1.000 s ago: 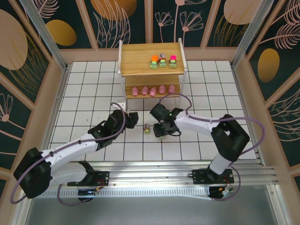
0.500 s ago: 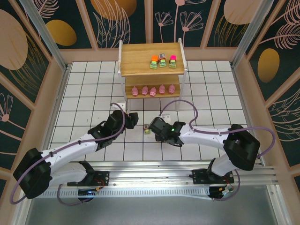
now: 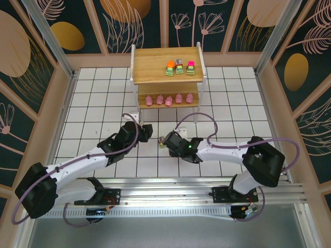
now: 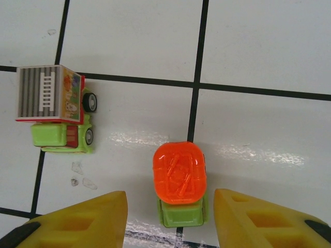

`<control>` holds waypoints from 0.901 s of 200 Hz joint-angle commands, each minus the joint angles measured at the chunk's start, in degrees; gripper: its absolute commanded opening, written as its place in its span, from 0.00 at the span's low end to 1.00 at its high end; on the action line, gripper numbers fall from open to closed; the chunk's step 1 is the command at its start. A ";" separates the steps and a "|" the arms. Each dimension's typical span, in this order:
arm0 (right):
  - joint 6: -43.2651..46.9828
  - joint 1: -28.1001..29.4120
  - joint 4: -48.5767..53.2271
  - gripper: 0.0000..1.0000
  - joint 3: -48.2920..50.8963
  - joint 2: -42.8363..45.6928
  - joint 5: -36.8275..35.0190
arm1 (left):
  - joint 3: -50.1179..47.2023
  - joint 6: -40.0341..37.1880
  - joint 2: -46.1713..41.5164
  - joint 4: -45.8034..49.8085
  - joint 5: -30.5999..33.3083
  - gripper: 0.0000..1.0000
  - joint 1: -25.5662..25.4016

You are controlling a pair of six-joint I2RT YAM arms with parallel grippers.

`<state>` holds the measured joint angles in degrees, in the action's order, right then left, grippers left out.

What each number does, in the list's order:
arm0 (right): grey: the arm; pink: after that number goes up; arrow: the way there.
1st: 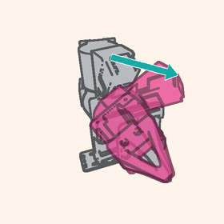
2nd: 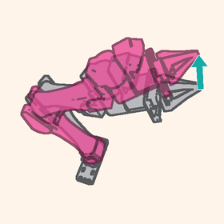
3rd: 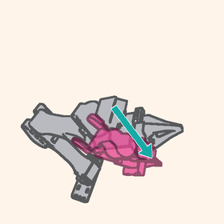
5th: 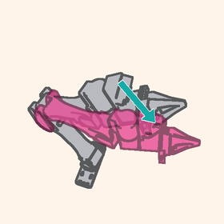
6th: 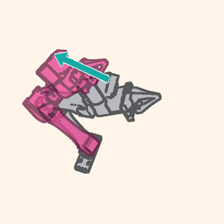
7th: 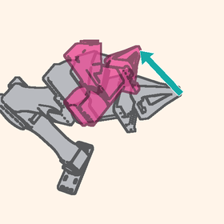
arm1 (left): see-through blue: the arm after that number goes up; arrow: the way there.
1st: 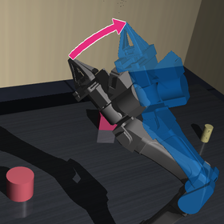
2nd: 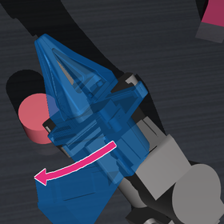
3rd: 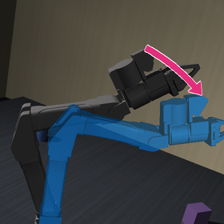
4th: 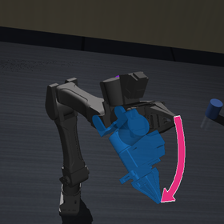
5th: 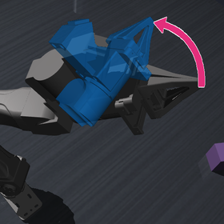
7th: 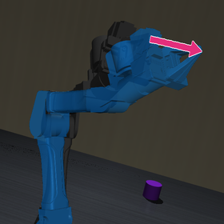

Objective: Place and organize the plastic toys onto the shelf

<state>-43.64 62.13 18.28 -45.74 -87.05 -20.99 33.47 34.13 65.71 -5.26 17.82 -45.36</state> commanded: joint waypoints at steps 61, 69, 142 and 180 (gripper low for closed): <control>-0.40 0.38 -2.55 0.43 2.76 -2.96 -1.92 | 0.48 0.54 0.71 0.96 -0.68 0.52 0.23; -0.16 0.37 -2.72 0.42 2.76 -3.16 -2.03 | 0.54 0.59 0.89 0.86 -0.77 0.52 0.19; 1.55 0.37 -3.61 0.36 1.80 -6.46 -2.89 | 0.36 0.68 1.18 0.68 -0.95 0.52 0.19; 2.40 0.49 -2.69 0.24 1.13 -5.76 -4.60 | 0.45 0.50 0.73 1.38 -0.69 0.52 0.21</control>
<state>-42.09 62.30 14.52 -43.77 -92.31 -22.31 33.47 34.30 66.54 -4.84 16.93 -45.36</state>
